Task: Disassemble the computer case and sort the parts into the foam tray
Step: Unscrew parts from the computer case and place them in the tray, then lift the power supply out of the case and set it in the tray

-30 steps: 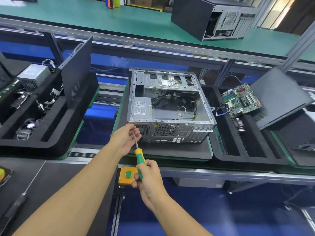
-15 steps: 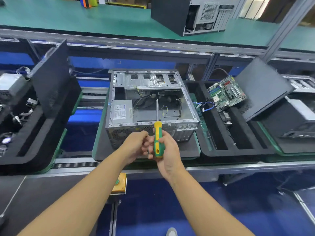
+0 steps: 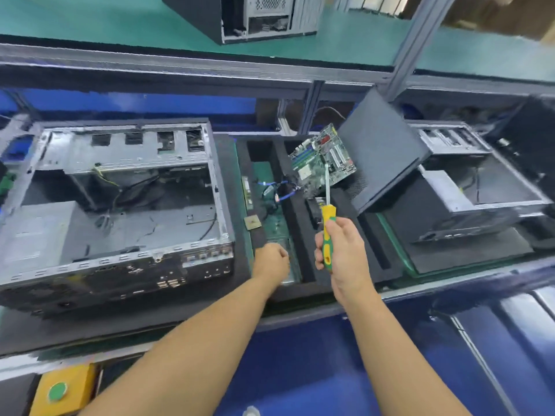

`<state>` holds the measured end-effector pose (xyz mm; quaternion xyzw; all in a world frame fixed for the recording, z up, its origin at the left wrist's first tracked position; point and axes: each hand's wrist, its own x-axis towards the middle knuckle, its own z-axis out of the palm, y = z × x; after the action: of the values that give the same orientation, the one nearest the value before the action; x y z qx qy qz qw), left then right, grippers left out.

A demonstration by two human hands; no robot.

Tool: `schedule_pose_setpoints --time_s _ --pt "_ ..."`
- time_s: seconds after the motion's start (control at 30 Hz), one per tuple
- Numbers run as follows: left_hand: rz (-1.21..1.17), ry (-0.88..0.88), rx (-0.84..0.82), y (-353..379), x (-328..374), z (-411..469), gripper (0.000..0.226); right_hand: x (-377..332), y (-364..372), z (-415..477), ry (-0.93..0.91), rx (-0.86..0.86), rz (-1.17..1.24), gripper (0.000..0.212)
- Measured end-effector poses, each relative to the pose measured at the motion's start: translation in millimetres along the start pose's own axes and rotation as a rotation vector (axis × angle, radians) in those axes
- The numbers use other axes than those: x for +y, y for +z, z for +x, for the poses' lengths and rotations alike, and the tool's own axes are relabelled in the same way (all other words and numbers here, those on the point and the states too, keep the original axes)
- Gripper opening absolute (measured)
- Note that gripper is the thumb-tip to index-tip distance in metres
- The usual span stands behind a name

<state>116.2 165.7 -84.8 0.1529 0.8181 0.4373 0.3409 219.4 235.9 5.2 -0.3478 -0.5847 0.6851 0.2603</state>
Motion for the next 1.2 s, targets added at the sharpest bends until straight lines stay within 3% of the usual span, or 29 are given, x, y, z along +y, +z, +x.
schedule_pose_setpoints --time_s 0.23,0.33,0.43,0.57,0.7,0.87,0.97,1.03,1.13,1.2 --pt "0.227 -0.121 -0.035 13.5 -12.2 36.5 0.042 14.3 -26.8 19.5 0.055 0.011 0.014 0.012" --pt "0.107 -0.109 -0.119 5.5 -2.0 26.9 0.035 14.7 -15.1 22.7 0.062 -0.022 0.066 0.013" --pt "0.142 0.054 -0.191 -16.4 19.8 -4.9 0.018 8.9 5.2 23.0 0.022 -0.124 0.146 0.010" --pt "0.464 0.274 -0.239 -65.2 34.9 -59.4 0.024 -10.9 52.2 16.8 0.051 -0.298 0.235 0.013" --pt "0.591 0.426 -0.147 -136.6 25.0 -93.3 0.016 -31.0 116.0 8.3 0.102 -0.528 0.172 0.011" --pt "0.693 0.525 0.144 -240.4 -15.9 -106.4 0.024 -37.7 201.1 12.3 0.097 -0.659 -0.143 0.005" --pt "0.767 0.528 0.281 -306.9 -47.6 -105.9 0.040 -25.5 242.4 30.4 0.109 -0.691 -0.492 0.009" --pt "0.871 0.443 0.240 -343.8 -70.9 -102.8 0.063 -9.1 264.9 49.1 0.043 -0.741 -0.842 0.020" --pt "1.108 0.271 0.009 -377.2 -101.4 -89.1 0.107 18.8 291.8 72.6 -0.032 -0.800 -1.334 0.029" --pt "1.242 0.236 -0.107 -384.7 -112.3 -80.2 0.121 39.4 304.1 82.4 -0.003 -0.818 -1.557 0.044"
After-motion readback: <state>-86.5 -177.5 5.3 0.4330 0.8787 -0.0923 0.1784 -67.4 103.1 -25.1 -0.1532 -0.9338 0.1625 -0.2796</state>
